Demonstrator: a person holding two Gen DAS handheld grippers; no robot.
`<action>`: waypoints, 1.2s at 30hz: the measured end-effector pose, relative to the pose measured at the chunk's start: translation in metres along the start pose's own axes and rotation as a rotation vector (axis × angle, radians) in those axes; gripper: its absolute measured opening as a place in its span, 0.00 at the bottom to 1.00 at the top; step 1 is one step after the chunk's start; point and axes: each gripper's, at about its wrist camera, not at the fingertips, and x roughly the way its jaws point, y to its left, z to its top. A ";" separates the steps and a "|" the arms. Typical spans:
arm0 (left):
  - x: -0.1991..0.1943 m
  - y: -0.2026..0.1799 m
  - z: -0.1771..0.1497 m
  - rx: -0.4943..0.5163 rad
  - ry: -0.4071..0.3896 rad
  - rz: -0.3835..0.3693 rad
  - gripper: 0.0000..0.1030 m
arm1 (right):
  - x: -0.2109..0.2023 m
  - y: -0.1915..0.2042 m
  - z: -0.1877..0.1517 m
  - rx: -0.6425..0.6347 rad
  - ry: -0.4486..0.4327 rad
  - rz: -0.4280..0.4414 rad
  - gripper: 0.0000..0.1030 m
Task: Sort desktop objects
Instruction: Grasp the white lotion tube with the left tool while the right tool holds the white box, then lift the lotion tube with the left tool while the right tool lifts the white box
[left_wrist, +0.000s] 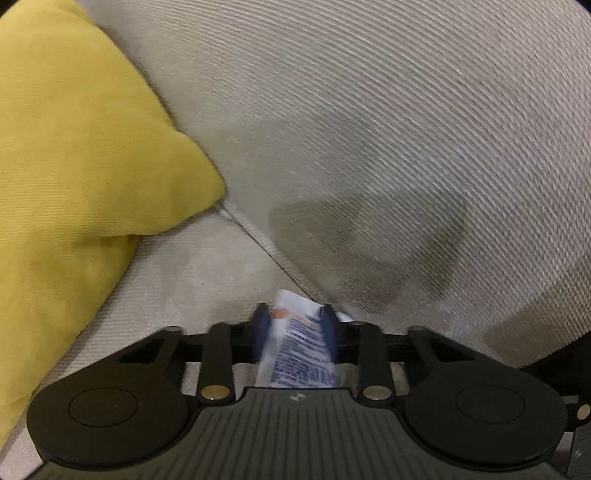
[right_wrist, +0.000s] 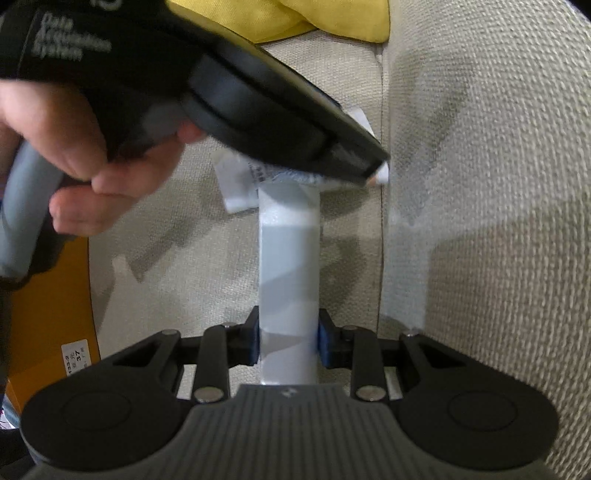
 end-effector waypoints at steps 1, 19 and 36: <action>-0.001 -0.001 -0.001 -0.003 -0.002 0.002 0.19 | 0.000 0.001 -0.001 0.000 -0.003 0.000 0.29; -0.069 0.035 -0.078 -0.164 0.088 0.105 0.00 | 0.000 0.025 -0.015 -0.018 0.008 0.016 0.30; -0.039 0.064 -0.069 -0.380 0.045 -0.082 0.63 | 0.002 0.013 0.014 0.044 -0.170 -0.019 0.29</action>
